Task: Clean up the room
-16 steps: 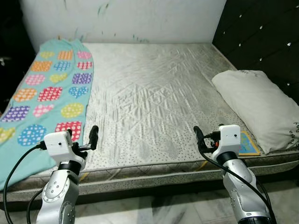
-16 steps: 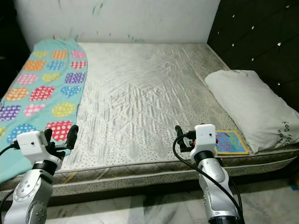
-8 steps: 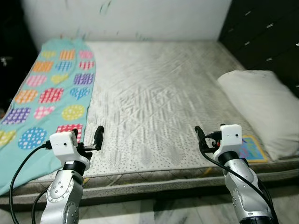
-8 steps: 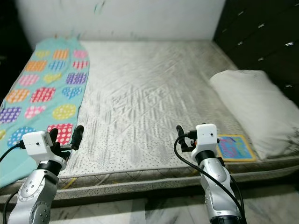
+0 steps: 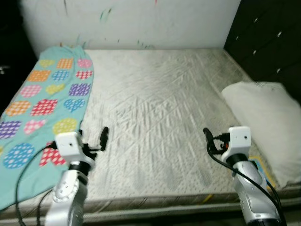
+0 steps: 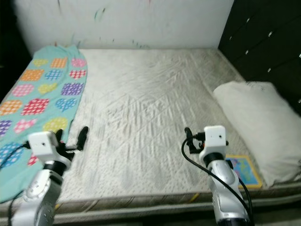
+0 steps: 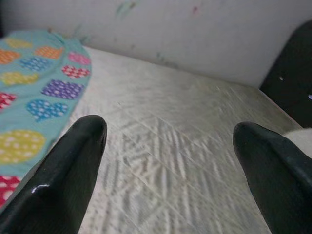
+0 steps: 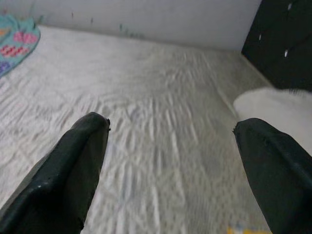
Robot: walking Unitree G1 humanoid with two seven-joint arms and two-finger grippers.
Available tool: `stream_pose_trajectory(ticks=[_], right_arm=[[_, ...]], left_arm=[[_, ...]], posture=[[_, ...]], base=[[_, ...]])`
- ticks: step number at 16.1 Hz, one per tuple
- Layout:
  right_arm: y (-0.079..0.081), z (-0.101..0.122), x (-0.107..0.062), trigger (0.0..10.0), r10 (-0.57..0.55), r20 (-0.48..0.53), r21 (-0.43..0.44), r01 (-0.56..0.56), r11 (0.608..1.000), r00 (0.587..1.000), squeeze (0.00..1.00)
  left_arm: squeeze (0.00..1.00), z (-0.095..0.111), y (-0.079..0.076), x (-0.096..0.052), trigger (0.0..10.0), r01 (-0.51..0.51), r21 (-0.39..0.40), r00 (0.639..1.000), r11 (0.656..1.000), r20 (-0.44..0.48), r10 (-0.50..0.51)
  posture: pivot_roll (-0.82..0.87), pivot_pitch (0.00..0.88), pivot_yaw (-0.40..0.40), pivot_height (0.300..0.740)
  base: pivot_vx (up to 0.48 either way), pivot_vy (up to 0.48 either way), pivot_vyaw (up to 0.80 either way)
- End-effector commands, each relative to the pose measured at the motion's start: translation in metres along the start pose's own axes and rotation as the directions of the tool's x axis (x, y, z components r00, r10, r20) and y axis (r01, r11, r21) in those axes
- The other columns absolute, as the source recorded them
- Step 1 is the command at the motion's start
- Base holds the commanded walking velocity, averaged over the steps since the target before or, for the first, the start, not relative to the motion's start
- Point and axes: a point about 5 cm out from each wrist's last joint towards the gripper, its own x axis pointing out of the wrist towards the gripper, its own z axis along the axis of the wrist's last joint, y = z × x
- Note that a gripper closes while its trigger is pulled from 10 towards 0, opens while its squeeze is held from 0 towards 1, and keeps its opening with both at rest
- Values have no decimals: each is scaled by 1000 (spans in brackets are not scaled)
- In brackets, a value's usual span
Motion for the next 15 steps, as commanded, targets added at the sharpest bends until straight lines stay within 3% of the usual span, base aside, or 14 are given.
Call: stream_pose_trajectory(ticks=[1, 15], right_arm=[[6, 0, 0, 10000, 20, 6, 3, -20, 1000, 1000, 0], [7, 3, 3, 10000, 28, 18, -10, -28, 1000, 999, 0]], left_arm=[[0, -3, 8, -4, 10000, -33, 10, 999, 999, -18, 33], [0, -2, 8, -3, 10000, -49, -6, 999, 999, -14, 49]], posture=[[-20, 32, -20, 740], [-25, 31, -20, 740]], base=[[0, 0, 0], [0, 480, 0]])
